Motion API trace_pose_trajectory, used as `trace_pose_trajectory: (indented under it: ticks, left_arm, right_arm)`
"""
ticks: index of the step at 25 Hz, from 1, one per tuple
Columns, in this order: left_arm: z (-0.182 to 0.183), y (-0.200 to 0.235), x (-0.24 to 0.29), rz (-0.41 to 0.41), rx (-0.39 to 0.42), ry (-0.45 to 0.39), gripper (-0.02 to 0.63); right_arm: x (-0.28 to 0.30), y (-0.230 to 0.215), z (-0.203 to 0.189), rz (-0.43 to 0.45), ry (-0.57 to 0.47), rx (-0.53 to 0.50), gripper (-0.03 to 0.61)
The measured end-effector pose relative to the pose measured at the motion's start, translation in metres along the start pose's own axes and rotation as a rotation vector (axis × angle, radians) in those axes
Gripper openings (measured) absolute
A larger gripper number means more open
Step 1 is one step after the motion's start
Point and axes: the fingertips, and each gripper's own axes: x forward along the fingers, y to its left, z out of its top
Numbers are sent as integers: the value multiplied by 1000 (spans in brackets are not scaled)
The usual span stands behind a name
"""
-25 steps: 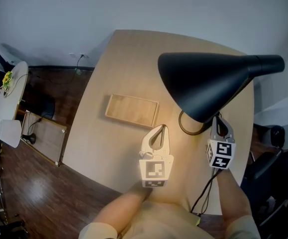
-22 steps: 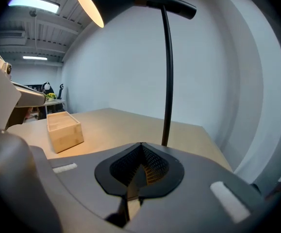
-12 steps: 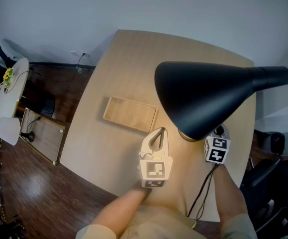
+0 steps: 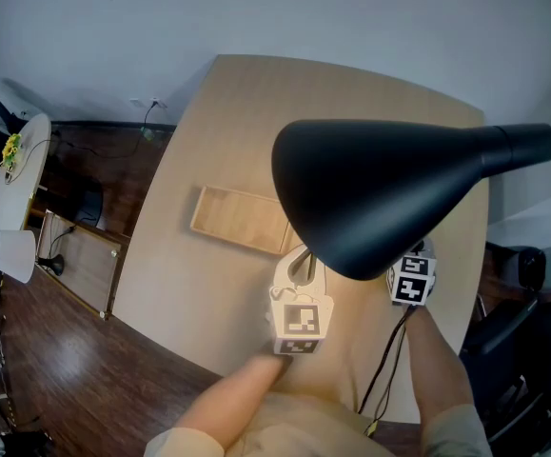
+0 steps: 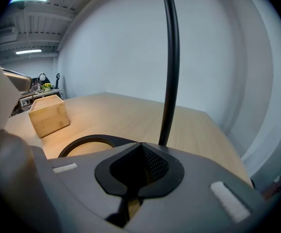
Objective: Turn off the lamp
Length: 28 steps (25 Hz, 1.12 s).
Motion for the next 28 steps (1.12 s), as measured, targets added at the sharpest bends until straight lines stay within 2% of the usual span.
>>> trace_pose_trajectory:
  ticks: [9,22,28]
  left_arm:
    - [5,-37,11,-92,40,8,0]
    - [5,-37,9,-89,43,27,0]
    - [14,-38,2,-88,47,-8,0]
  right_arm:
    - [6,3,-4,22,26,-7,0]
    - [8,0,-7,11,54,22,0]
    - [2,2,-2,28,63,23,0]
